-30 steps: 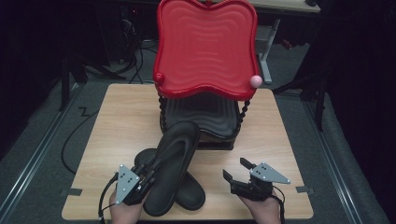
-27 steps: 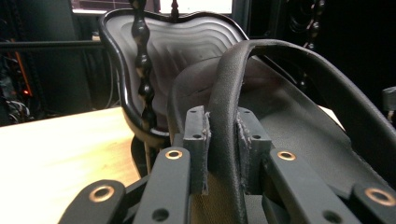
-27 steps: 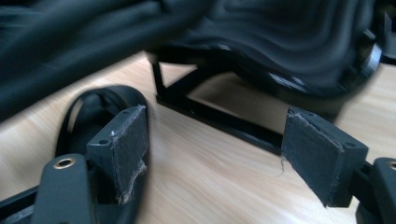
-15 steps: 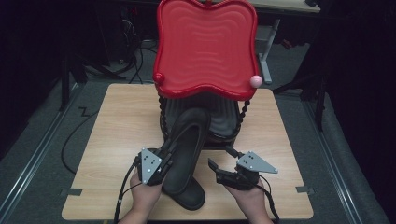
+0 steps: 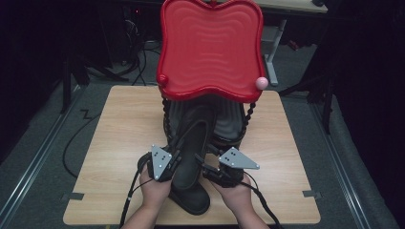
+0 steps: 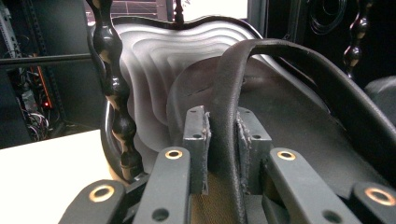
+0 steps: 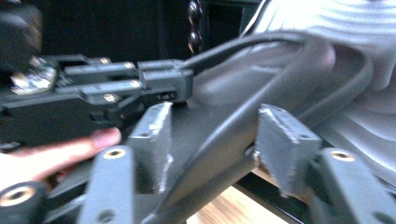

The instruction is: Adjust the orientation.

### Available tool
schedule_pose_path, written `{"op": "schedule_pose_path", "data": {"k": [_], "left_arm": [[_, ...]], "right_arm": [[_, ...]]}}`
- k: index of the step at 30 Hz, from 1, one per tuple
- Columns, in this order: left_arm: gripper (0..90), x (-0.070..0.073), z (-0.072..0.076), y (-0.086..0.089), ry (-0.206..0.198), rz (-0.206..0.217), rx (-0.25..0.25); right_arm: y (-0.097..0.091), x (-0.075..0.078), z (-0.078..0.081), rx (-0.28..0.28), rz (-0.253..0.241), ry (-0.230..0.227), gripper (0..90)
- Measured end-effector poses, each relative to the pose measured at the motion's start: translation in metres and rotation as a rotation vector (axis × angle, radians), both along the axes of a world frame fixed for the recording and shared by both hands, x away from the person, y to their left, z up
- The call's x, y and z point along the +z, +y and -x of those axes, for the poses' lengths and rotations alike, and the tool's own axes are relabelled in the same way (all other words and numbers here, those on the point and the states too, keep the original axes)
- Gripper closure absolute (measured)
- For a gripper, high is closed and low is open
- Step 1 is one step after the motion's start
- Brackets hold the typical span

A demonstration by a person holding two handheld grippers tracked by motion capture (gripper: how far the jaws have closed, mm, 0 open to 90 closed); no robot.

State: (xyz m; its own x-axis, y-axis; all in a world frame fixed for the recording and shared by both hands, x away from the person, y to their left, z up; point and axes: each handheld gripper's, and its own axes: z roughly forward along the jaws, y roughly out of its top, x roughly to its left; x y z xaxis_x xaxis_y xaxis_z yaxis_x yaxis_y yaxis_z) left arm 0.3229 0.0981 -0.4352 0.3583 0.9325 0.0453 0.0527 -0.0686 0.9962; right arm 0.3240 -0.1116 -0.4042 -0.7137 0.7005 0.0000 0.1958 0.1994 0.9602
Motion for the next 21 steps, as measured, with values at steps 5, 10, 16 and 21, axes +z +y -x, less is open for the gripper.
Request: {"op": "schedule_pose_path", "data": {"k": [5, 10, 16, 21], "left_arm": [[76.7, -0.001, -0.012, 0.0, 0.027, -0.008, 0.017], [73.6, -0.003, -0.024, -0.001, 0.032, -0.014, -0.004], [65.1, 0.006, -0.039, -0.011, 0.05, -0.046, -0.048], [60.8, 0.008, -0.045, -0.016, 0.054, -0.074, -0.07]], "right_arm": [[0.001, -0.006, -0.013, -0.037, 0.01, -0.007, 70.2], [0.006, -0.012, -0.028, -0.082, 0.029, -0.013, 77.7], [0.005, -0.011, -0.045, -0.198, 0.021, -0.029, 83.8], [0.001, -0.009, -0.049, -0.258, -0.003, -0.051, 84.9]]}}
